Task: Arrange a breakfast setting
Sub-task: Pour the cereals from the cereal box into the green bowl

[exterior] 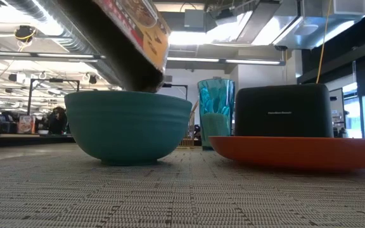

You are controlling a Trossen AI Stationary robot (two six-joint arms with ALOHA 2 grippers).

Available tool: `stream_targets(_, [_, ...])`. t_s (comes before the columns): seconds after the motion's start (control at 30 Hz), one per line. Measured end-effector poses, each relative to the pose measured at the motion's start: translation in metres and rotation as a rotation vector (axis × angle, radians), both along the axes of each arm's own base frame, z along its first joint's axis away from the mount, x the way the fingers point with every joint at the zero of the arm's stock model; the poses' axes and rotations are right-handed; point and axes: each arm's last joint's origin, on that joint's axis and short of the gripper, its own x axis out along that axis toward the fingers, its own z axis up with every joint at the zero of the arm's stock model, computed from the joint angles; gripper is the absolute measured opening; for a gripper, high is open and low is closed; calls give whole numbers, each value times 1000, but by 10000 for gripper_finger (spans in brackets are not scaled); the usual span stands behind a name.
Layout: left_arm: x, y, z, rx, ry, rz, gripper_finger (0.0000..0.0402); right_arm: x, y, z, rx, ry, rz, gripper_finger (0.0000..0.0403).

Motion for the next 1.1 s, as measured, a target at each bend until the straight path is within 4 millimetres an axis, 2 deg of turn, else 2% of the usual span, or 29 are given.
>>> stream_targets(0.33, [0, -2, 1, 53, 13, -15, 92, 0, 0, 0, -12, 9, 8, 246])
stream_targets(1.1, [1, 1, 0, -3, 15, -11, 92, 0, 0, 0, -13, 9, 8, 246])
